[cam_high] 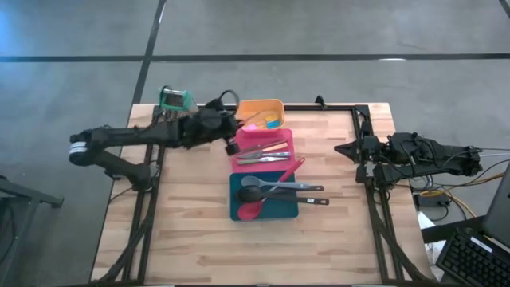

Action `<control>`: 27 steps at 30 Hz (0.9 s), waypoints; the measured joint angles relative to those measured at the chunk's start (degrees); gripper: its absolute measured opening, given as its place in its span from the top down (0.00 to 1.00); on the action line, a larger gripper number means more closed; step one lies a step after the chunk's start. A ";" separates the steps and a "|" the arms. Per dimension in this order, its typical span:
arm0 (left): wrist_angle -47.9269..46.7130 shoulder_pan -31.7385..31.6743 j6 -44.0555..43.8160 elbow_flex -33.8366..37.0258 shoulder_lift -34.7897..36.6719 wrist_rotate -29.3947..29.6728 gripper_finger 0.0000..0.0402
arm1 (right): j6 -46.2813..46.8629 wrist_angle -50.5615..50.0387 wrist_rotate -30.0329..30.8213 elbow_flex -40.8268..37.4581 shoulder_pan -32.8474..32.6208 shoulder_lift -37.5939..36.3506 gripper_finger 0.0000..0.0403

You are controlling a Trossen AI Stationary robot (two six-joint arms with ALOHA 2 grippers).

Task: Pick & Place Kitchen Items
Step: Put the orange spatula into the yellow bin

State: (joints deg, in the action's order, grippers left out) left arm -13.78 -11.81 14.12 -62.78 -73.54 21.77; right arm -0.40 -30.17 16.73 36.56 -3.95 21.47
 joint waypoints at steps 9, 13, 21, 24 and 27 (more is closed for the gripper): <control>-17.30 -9.13 6.30 -17.07 -15.36 -1.83 0.93 | -0.20 0.01 -0.02 -0.04 -0.02 0.02 0.97; -18.83 -12.88 5.80 -21.14 -20.57 -9.53 0.93 | -0.26 -0.02 -0.02 -0.04 -0.02 0.04 0.97; -18.23 -16.78 7.24 -25.18 -29.02 -12.09 0.93 | -0.39 -0.04 -0.04 -0.04 -0.02 0.13 0.97; -18.15 -17.60 7.26 -26.05 -31.49 -12.19 0.93 | -1.53 -0.04 -0.05 -0.07 -0.02 0.13 0.97; -17.80 -18.27 7.46 -26.53 -33.41 -12.25 0.93 | -1.73 -0.02 -0.07 -0.07 -0.02 0.13 0.97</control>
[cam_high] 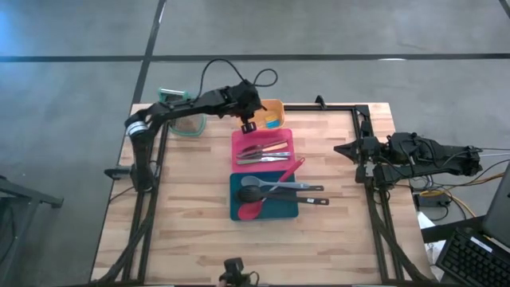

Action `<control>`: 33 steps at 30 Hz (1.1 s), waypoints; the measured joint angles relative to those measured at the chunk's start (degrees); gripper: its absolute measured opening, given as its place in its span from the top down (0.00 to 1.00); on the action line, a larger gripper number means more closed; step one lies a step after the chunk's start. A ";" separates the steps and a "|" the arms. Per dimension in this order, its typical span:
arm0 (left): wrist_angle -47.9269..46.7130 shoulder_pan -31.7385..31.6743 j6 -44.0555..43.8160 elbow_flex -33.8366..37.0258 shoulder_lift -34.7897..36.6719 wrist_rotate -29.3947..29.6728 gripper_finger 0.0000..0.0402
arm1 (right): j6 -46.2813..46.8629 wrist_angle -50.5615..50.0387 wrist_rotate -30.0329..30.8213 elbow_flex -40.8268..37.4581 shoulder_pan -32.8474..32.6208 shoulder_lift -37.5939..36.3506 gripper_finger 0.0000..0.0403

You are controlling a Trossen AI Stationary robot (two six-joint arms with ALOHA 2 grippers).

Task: Pick & Place Kitchen Items
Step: Put the orange spatula into the yellow bin

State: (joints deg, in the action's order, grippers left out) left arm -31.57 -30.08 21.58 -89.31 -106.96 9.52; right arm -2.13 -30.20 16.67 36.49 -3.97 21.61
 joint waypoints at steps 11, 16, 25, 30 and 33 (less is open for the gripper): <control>3.13 -1.20 -0.65 0.47 -3.81 -4.55 0.92 | 0.00 0.01 0.00 -0.09 0.00 0.48 0.97; 3.71 -1.47 -0.89 0.47 -5.70 -4.90 0.92 | 0.00 0.01 0.00 -0.11 0.00 1.00 0.97; 4.58 -3.05 -2.75 0.45 -8.47 -6.04 0.92 | 0.00 -0.01 0.00 -0.17 0.00 1.79 0.97; 4.40 -4.49 -4.66 0.41 -9.61 -8.38 0.92 | -0.02 0.09 0.00 -0.17 0.00 2.20 0.97; 3.93 -5.06 -5.19 0.41 -10.20 -8.76 0.92 | -0.56 0.07 0.01 -0.17 0.01 2.56 0.97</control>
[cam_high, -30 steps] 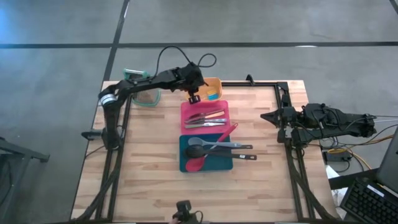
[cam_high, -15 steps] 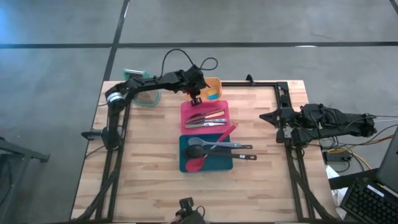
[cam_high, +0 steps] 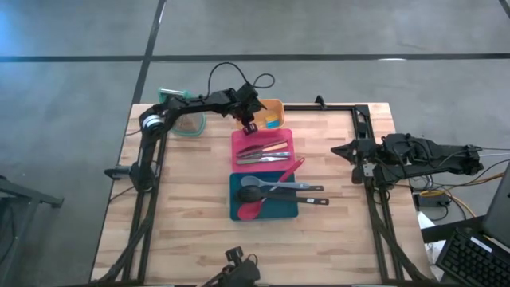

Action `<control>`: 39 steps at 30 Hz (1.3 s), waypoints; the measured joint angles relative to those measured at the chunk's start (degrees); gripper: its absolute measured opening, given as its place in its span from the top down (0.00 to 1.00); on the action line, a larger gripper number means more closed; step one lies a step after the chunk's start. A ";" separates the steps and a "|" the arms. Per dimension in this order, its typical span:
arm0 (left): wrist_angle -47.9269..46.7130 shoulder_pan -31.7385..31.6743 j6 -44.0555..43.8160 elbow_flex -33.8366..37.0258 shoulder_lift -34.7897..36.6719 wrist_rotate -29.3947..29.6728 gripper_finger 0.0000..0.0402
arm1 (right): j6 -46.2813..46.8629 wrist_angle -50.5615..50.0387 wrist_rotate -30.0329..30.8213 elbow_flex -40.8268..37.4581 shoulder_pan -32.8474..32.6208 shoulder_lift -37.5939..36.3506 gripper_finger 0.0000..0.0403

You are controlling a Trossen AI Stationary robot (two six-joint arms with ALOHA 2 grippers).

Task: Pick & Place Kitchen Items
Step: Put the orange spatula into the yellow bin

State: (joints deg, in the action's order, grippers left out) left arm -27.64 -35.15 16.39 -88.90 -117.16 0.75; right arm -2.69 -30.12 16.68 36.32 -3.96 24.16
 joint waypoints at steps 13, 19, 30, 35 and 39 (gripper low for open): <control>-6.69 -0.12 -1.23 -4.56 -3.24 0.09 0.92 | -0.97 0.50 0.30 0.00 -0.01 1.09 0.97; -9.12 -0.06 -1.57 -7.96 -5.15 -0.25 0.92 | -0.95 0.46 0.46 0.00 0.00 1.36 0.97; -11.39 -0.06 -1.98 -8.98 -7.05 -0.92 0.92 | -1.41 0.41 0.49 0.00 -0.01 2.32 0.97; -11.36 -0.06 -2.02 -8.79 -7.11 -0.85 0.89 | -1.41 0.43 0.51 0.00 -0.01 2.23 0.97; -11.41 -0.06 -2.03 -8.79 -7.11 -0.72 0.88 | -1.41 0.41 0.54 0.00 -0.01 2.32 0.97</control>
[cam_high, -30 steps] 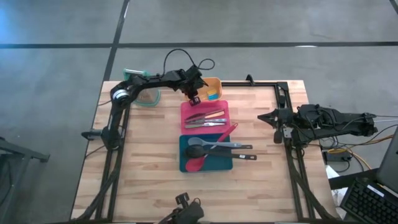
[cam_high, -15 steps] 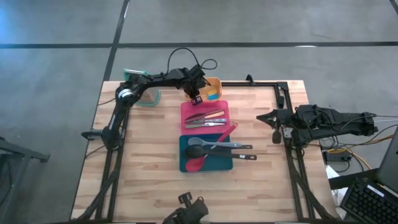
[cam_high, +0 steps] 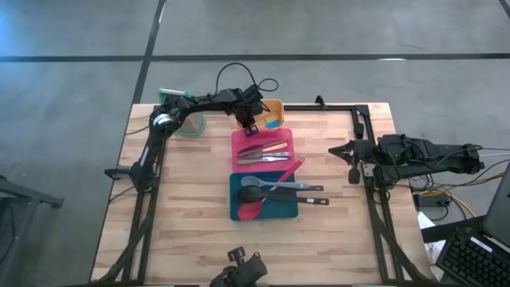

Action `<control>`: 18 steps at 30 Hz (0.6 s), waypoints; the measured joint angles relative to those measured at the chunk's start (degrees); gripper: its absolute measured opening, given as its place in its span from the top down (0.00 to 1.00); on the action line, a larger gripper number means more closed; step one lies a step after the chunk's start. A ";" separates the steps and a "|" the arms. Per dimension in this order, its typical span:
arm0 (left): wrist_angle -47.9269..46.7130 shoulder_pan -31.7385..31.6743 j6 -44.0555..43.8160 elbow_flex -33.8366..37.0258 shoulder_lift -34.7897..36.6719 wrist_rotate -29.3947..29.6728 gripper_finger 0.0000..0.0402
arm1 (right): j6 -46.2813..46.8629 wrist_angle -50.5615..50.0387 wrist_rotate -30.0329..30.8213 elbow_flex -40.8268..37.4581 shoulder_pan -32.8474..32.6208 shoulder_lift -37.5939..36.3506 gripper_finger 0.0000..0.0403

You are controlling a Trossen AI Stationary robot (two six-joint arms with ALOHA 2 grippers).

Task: Pick & Place Kitchen Items
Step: Put the orange spatula into the yellow bin

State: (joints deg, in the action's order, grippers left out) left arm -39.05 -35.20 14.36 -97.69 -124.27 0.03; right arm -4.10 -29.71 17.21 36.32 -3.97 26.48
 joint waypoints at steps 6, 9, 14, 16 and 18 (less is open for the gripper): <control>0.00 0.05 0.68 0.00 0.00 0.02 0.89 | 0.00 0.01 0.00 0.00 0.00 0.00 0.97; 0.00 0.05 1.30 0.00 0.00 0.02 0.87 | 0.00 0.02 0.00 0.00 0.00 0.00 0.97; -0.02 0.07 1.47 0.00 0.07 0.04 0.83 | 0.00 0.00 0.00 0.00 0.00 -0.02 0.97; -0.02 0.07 1.48 0.00 0.11 0.04 0.81 | 0.02 0.02 -0.01 0.00 0.01 -0.02 0.97; -0.22 0.07 1.52 0.00 0.23 0.54 0.79 | 0.01 0.00 -0.01 0.00 0.00 -0.02 0.97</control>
State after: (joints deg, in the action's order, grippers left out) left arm -39.27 -35.14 15.88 -97.69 -124.04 0.57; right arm -4.09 -29.71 17.20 36.32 -3.96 26.46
